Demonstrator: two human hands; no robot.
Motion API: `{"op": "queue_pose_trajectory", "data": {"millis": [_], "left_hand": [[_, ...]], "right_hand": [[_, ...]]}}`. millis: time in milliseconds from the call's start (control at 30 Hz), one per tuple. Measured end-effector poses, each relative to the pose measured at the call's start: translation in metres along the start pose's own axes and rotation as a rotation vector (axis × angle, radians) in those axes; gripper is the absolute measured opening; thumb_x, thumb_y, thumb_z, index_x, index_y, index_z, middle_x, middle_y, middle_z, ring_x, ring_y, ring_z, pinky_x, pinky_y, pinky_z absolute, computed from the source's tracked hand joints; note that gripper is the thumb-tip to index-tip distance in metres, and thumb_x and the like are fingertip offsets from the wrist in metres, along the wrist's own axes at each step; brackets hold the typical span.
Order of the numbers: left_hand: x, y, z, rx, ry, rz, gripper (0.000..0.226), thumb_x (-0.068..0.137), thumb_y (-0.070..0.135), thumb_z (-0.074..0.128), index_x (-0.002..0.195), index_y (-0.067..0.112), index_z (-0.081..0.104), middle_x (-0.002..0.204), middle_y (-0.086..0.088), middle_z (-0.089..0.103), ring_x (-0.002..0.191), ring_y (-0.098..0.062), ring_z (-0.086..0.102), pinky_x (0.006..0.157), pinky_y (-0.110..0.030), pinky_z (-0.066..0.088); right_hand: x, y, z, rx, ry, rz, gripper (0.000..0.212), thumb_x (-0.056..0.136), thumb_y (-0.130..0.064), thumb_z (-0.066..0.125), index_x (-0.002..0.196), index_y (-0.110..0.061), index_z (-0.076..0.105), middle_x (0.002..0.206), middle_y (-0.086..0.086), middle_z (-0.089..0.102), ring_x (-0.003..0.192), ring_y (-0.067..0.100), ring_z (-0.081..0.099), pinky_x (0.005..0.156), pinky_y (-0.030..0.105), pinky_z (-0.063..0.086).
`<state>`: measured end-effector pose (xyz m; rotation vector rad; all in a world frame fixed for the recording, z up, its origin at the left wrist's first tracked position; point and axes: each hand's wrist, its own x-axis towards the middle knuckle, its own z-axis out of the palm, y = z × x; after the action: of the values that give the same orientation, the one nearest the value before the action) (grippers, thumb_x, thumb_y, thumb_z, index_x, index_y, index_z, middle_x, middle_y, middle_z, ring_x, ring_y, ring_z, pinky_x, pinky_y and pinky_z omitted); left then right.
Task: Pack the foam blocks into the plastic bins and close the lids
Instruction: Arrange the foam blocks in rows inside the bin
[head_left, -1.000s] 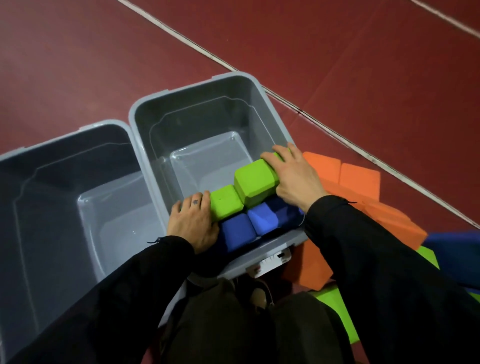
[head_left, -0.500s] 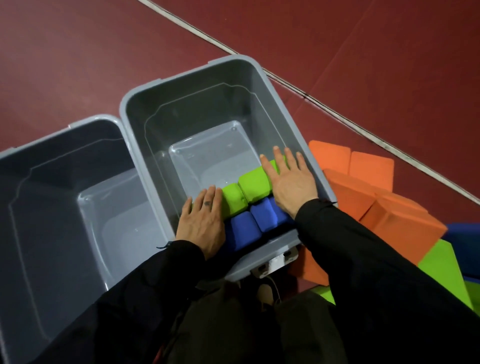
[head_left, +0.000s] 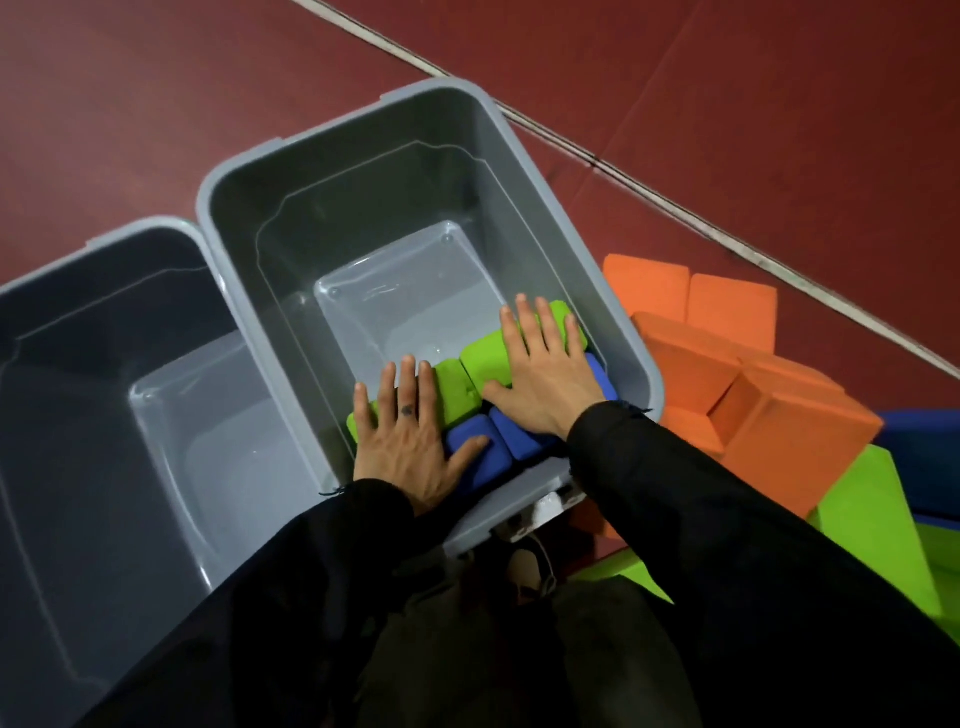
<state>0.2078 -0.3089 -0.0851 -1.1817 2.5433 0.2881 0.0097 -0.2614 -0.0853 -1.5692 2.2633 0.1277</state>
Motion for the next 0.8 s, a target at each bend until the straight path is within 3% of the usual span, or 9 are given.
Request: {"op": "queue_pose_trajectory", "data": {"millis": [133, 267, 367, 467, 533, 633, 700, 800], "left_hand": [[-0.018, 0.011, 0.007, -0.011, 0.029, 0.021, 0.101, 0.088, 0.081, 0.021, 0.157, 0.008, 0.027, 0.165, -0.019, 0.019, 0.152, -0.041, 0.016, 0.118, -0.068, 0.008], [-0.015, 0.009, -0.006, -0.056, 0.031, 0.065, 0.088, 0.091, 0.075, 0.026, 0.158, 0.018, 0.025, 0.167, -0.015, 0.015, 0.153, -0.038, 0.016, 0.119, -0.067, 0.008], [-0.01, 0.016, -0.024, -0.127, 0.109, 0.134, 0.081, 0.092, 0.067, 0.032, 0.154, 0.015, 0.037, 0.162, -0.019, 0.026, 0.148, -0.041, 0.027, 0.117, -0.064, 0.022], [-0.002, 0.038, -0.047, -0.234, 0.198, 0.316, 0.074, 0.094, 0.06, 0.037, 0.147, 0.009, 0.047, 0.153, -0.025, 0.04, 0.135, -0.045, 0.044, 0.109, -0.056, 0.041], [0.002, 0.062, -0.069, -0.316, 0.125, 0.423, 0.074, 0.093, 0.061, 0.033, 0.139, 0.007, 0.054, 0.142, -0.022, 0.052, 0.124, -0.041, 0.055, 0.102, -0.049, 0.048], [0.004, 0.107, -0.102, -0.263, -0.131, 0.536, 0.085, 0.081, 0.07, 0.023, 0.135, 0.014, 0.057, 0.131, -0.013, 0.061, 0.119, -0.032, 0.06, 0.098, -0.042, 0.048], [0.002, 0.138, -0.111, -0.083, -0.259, 0.616, 0.073, 0.082, 0.069, 0.031, 0.13, 0.019, 0.056, 0.129, -0.011, 0.059, 0.119, -0.032, 0.059, 0.097, -0.043, 0.048], [-0.003, 0.183, -0.104, 0.066, -0.248, 0.713, 0.048, 0.093, 0.053, 0.05, 0.126, 0.019, 0.054, 0.126, -0.009, 0.054, 0.119, -0.032, 0.057, 0.092, -0.044, 0.05]], "right_hand": [[-0.032, 0.008, 0.011, 0.02, 0.108, -0.13, 0.07, 0.096, -0.049, 0.043, 0.161, -0.031, 0.024, 0.171, 0.013, 0.01, 0.156, 0.04, 0.006, 0.123, 0.062, 0.007], [-0.038, 0.016, -0.004, 0.293, 0.057, -0.08, 0.056, 0.098, -0.04, 0.054, 0.152, -0.026, 0.047, 0.166, 0.008, 0.029, 0.154, 0.032, 0.021, 0.124, 0.049, 0.02], [-0.06, 0.028, -0.027, 0.404, 0.208, -0.033, 0.038, 0.094, -0.026, 0.057, 0.13, -0.022, 0.068, 0.144, 0.0, 0.06, 0.133, 0.026, 0.052, 0.109, 0.04, 0.044], [-0.099, 0.044, -0.048, 0.503, 0.366, 0.079, 0.028, 0.091, -0.022, 0.056, 0.112, -0.022, 0.074, 0.115, -0.003, 0.071, 0.108, 0.023, 0.064, 0.09, 0.035, 0.049], [-0.126, 0.062, -0.054, 0.593, 0.446, 0.211, 0.026, 0.091, -0.022, 0.055, 0.109, -0.023, 0.073, 0.108, -0.004, 0.072, 0.103, 0.021, 0.065, 0.087, 0.035, 0.05], [-0.174, 0.095, -0.045, 0.658, 0.487, 0.424, 0.027, 0.09, -0.023, 0.054, 0.11, -0.023, 0.073, 0.11, -0.004, 0.072, 0.105, 0.02, 0.067, 0.09, 0.037, 0.052], [-0.204, 0.115, -0.033, 0.674, 0.454, 0.554, 0.028, 0.091, -0.02, 0.057, 0.115, -0.021, 0.072, 0.115, -0.001, 0.07, 0.11, 0.021, 0.065, 0.093, 0.036, 0.05], [-0.237, 0.143, -0.013, 0.578, 0.406, 0.692, 0.042, 0.09, -0.022, 0.056, 0.131, -0.017, 0.062, 0.129, 0.006, 0.063, 0.121, 0.029, 0.058, 0.1, 0.04, 0.047]]}}
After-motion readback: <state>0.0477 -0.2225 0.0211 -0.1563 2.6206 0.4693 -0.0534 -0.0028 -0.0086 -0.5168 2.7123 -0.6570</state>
